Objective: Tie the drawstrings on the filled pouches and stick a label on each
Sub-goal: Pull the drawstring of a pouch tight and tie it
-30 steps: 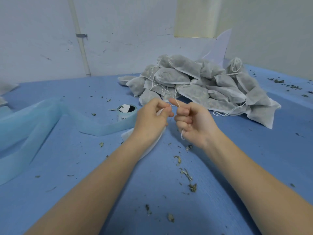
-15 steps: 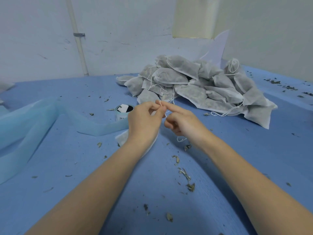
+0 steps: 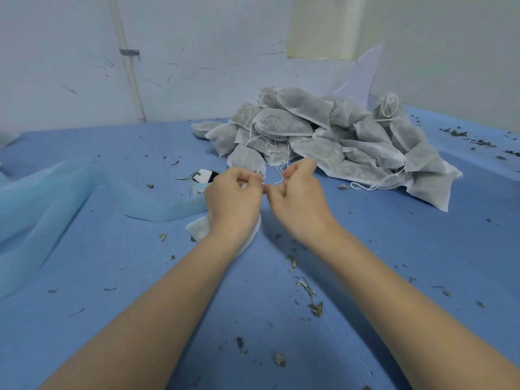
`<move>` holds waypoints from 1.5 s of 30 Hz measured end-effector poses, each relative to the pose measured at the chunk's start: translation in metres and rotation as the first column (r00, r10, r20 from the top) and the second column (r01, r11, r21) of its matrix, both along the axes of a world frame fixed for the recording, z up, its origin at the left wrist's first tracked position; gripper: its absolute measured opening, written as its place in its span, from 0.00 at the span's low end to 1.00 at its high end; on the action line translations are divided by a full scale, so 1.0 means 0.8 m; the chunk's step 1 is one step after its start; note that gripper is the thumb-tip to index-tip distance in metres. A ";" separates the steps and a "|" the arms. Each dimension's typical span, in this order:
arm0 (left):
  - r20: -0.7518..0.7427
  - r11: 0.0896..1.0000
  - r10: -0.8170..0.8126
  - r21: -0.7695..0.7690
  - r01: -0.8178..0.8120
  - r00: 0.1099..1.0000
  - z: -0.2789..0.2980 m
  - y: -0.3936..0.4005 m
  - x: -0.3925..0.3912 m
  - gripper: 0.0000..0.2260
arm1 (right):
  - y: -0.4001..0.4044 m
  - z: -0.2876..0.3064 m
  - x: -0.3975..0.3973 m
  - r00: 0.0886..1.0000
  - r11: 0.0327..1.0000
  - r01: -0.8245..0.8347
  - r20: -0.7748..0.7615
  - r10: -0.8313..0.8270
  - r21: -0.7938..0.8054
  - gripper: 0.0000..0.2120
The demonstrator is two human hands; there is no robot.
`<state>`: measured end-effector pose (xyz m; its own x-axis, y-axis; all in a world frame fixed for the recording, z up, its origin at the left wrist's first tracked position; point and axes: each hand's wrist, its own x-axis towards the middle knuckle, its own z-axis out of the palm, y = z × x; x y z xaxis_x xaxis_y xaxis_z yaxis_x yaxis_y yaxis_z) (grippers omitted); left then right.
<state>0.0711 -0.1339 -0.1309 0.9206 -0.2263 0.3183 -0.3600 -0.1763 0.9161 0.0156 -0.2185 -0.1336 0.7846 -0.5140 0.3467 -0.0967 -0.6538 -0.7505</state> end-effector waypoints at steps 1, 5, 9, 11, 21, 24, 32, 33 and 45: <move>-0.011 1.000 -0.010 -0.010 0.010 1.000 -0.002 0.000 0.000 0.07 | -0.003 0.001 -0.001 1.000 1.000 0.004 -0.010 -0.004 -0.006 0.11; -0.092 0.983 -0.102 -0.162 0.087 0.991 -0.006 0.001 0.001 0.05 | -0.017 0.006 -0.009 0.999 0.966 -0.003 -0.036 0.013 0.260 0.08; -0.106 0.966 -0.195 -0.191 0.172 0.975 -0.006 0.004 0.005 0.08 | -0.029 0.009 -0.019 0.991 0.883 -0.103 -0.029 0.131 0.459 0.08; -0.209 0.893 -0.324 -0.389 0.226 0.923 -0.004 0.003 0.000 0.14 | -0.033 0.012 -0.021 0.988 0.856 -0.129 -0.012 0.156 0.500 0.07; 0.263 0.978 -0.168 0.164 0.128 0.950 -0.003 0.006 -0.012 0.05 | -0.050 0.020 -0.021 0.984 0.623 -0.138 0.033 0.178 0.770 0.10; 0.349 0.978 -0.115 0.202 0.046 0.930 -0.006 0.009 -0.009 0.05 | -0.048 0.016 -0.020 0.979 0.660 -0.176 0.059 0.195 0.730 0.07; 0.130 0.989 -0.081 0.133 0.064 0.988 -0.008 0.003 -0.013 0.06 | -0.042 0.011 -0.017 0.997 0.745 -0.067 0.062 0.034 0.664 0.02; 0.096 0.990 -0.086 0.116 0.074 0.992 -0.006 0.003 -0.012 0.06 | -0.041 0.012 -0.017 0.997 0.726 -0.077 0.070 0.039 0.683 0.03; 0.042 0.968 -0.218 -0.120 0.222 0.975 -0.011 0.000 -0.012 0.09 | -0.037 0.027 -0.022 0.959 0.235 -0.147 0.080 0.272 0.961 0.12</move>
<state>0.0615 -0.1339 -0.1401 0.8427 -0.3794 0.3819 -0.4037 0.0238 0.9146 -0.0021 -0.2482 -0.1122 0.9119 -0.2311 -0.3392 -0.1785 0.5209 -0.8348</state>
